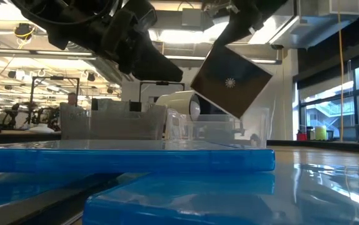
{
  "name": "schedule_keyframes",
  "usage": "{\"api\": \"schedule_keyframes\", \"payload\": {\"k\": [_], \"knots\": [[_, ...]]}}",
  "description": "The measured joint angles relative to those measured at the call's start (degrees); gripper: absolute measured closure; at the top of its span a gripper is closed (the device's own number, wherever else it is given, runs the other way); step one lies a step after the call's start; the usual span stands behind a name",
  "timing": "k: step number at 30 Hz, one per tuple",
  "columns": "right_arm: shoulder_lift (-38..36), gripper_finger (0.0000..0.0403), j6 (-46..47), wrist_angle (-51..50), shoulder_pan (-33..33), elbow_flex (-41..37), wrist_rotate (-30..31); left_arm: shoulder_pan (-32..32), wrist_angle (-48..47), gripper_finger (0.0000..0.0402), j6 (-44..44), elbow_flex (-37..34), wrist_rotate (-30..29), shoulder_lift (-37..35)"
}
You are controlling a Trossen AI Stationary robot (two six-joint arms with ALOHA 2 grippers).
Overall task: Pick & place jewel cases by type
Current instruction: Put the top right black cd case into the transparent bin
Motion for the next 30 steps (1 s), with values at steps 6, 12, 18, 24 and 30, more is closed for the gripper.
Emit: {"api": "schedule_keyframes", "payload": {"k": [6,12,18,24,30], "knots": [[0.4,0.0353,-0.9,1.2,0.2,1.0,-0.3,0.0,0.0,0.0256,-2.9,0.0,-5.1,0.0],[1.3,0.0353,0.0,0.4,0.5,0.5,-1.6,0.0,-0.1,0.0258,0.5,0.0,-11.5,0.0],[1.3,0.0353,-1.6,0.9,2.5,0.5,-3.8,1.2,0.9,0.0258,10.7,0.2,-19.7,0.0],[1.7,0.0353,-1.8,0.8,3.5,0.5,-3.9,3.8,0.9,0.0258,13.3,2.8,-16.2,0.1],[1.7,0.0353,-3.3,0.7,3.7,0.5,-5.3,5.4,0.6,0.0258,15.9,4.4,-10.3,0.1]]}}
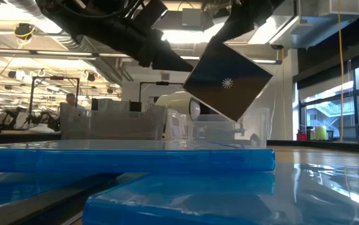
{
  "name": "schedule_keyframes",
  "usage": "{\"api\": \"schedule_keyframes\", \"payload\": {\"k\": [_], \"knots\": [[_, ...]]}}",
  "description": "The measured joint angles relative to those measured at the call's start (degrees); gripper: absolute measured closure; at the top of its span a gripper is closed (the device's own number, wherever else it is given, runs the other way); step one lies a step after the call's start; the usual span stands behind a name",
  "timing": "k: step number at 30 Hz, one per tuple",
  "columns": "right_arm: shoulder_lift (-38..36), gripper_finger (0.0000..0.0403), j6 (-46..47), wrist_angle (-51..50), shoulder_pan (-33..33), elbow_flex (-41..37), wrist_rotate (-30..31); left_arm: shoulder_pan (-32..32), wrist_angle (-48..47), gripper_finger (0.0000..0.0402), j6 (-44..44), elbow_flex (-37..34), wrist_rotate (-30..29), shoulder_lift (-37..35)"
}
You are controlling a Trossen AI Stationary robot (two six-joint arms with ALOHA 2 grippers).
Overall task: Pick & place jewel cases by type
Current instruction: Put the top right black cd case into the transparent bin
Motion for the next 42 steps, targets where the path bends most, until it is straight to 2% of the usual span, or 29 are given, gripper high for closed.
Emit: {"api": "schedule_keyframes", "payload": {"k": [10,17,33,42], "knots": [[0.0,0.0353,-5.1,2.4,0.1,0.0,-0.9,2.5,-0.4,0.0258,-0.3,0.2,0.2,0.0],[0.0,0.0353,-5.9,3.2,0.1,0.0,-1.2,3.0,-0.5,0.0263,1.2,0.2,3.7,0.0],[0.0,0.0353,-5.6,2.9,0.1,0.0,-1.8,2.8,-0.9,0.0355,1.7,0.2,4.3,0.0],[0.0,0.0334,-5.5,2.9,0.1,0.0,-1.7,2.8,-0.5,0.0358,8.1,0.2,3.7,0.0]]}}
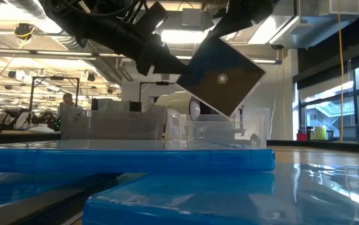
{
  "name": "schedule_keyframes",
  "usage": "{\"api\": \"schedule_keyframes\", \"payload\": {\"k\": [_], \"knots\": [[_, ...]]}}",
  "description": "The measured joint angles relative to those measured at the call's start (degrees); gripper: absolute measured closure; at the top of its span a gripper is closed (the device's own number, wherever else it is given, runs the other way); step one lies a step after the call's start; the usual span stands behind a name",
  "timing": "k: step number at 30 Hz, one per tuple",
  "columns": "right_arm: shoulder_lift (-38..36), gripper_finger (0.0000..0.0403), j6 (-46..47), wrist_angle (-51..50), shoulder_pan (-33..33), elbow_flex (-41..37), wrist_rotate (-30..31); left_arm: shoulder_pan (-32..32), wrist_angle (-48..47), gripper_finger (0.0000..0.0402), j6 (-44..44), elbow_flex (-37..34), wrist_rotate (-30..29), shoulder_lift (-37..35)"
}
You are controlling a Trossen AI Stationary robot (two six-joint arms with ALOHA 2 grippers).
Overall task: Pick & place jewel cases by type
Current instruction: Put the top right black cd case into the transparent bin
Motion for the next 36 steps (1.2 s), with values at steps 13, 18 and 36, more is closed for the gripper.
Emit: {"api": "schedule_keyframes", "payload": {"k": [13,18,36], "knots": [[-4.5,0.0325,-2.6,3.6,4.9,1.9,-1.0,0.0,0.2,0.0361,14.1,0.0,-1.6,0.0],[-6.4,0.0325,2.9,-1.8,6.9,1.9,-0.9,0.1,0.4,0.0361,32.9,0.0,-3.6,0.0],[-6.5,0.0325,9.1,-7.0,7.5,1.9,-0.8,0.1,0.5,0.0353,100.4,0.0,-1.9,0.0]]}}
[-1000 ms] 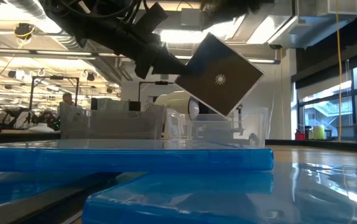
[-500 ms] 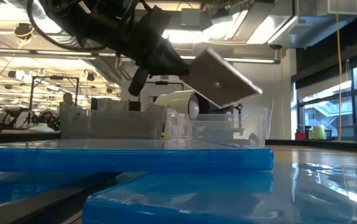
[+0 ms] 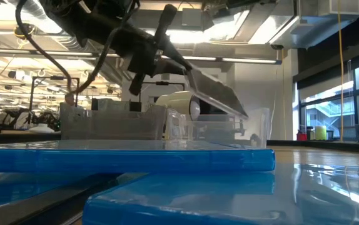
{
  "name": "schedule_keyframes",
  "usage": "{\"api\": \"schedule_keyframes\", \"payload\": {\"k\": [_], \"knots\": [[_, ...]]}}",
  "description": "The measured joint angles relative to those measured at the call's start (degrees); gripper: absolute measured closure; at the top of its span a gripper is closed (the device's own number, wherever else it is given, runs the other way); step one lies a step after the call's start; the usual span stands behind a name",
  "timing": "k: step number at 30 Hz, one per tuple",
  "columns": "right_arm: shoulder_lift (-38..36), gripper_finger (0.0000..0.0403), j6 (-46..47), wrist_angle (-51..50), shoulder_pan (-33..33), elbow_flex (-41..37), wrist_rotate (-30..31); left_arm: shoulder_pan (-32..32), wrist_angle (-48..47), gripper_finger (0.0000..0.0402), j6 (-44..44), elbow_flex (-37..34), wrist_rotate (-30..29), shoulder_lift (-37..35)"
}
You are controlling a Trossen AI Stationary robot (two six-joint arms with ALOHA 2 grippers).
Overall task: Pick & place jewel cases by type
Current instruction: Put the top right black cd case into the transparent bin
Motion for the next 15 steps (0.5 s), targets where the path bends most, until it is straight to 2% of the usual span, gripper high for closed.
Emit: {"api": "schedule_keyframes", "payload": {"k": [8,15], "knots": [[0.0,0.0325,0.0,0.0,0.0,0.0,0.0,2.5,0.8,0.0359,12.6,0.0,2.0,0.0],[0.0,0.0324,1.4,0.1,-0.1,0.0,0.0,5.2,0.8,0.0353,15.4,0.0,10.9,0.0]]}}
